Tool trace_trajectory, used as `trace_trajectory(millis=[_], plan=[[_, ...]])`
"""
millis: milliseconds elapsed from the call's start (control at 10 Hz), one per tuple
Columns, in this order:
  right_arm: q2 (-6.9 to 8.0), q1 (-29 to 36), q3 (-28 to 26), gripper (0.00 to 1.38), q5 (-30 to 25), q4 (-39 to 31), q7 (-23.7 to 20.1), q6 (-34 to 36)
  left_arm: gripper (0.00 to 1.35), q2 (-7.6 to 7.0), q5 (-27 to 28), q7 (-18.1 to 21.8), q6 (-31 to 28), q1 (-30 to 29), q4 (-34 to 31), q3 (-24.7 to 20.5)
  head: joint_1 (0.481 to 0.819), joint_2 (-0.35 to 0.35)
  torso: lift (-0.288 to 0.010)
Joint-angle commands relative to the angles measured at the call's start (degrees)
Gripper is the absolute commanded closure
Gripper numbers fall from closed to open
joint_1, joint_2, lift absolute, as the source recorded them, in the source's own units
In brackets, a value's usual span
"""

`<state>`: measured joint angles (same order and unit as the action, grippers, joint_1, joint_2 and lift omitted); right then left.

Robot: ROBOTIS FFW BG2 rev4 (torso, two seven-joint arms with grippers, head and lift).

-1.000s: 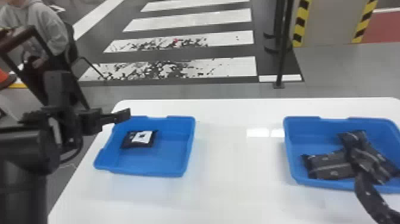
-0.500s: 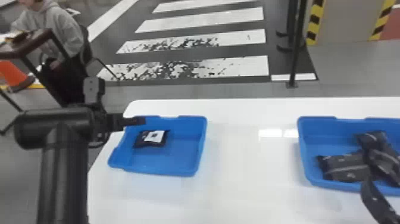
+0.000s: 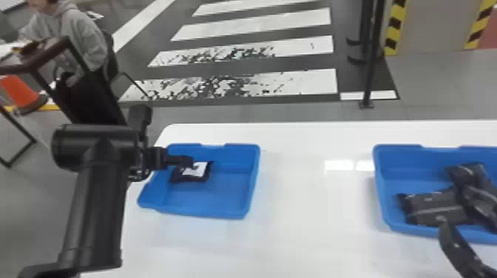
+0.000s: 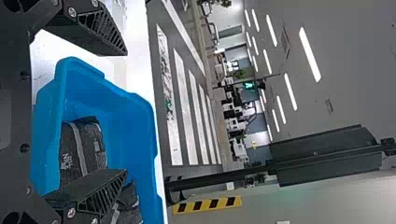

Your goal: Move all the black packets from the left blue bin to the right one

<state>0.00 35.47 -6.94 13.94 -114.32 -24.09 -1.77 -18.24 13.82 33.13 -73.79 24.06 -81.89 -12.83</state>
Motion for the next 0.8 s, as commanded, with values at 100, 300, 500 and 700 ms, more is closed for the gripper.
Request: trace_trajectory(millis=[100, 300, 500, 700], plan=[[0.05, -0.5, 0.7, 0.13, 0.7, 0.6, -0.2, 0.4, 0.17, -0.04, 0.8, -0.1, 3.1, 1.4, 4.8, 0.6, 0.695, 0.285, -0.121], [0.05, -0.9, 1.1, 0.14, 1.0, 1.0, -0.3, 0.6, 0.17, -0.30, 0.7, -1.1, 7.1, 2.4, 8.6, 0.5, 0.695, 0.292, -0.121], [0.05, -1.0, 1.2, 0.15, 1.1, 1.5, -0.5, 0.9, 0.18, -0.13, -1.1, -1.6, 9.5, 3.5, 12.9, 0.5, 0.695, 0.302, -0.121], [0.05, -1.4, 1.6, 0.15, 1.6, 2.0, -0.6, 1.1, 0.18, 0.66, -2.2, -1.8, 10.5, 4.1, 13.8, 0.6, 0.695, 0.294, -0.121]])
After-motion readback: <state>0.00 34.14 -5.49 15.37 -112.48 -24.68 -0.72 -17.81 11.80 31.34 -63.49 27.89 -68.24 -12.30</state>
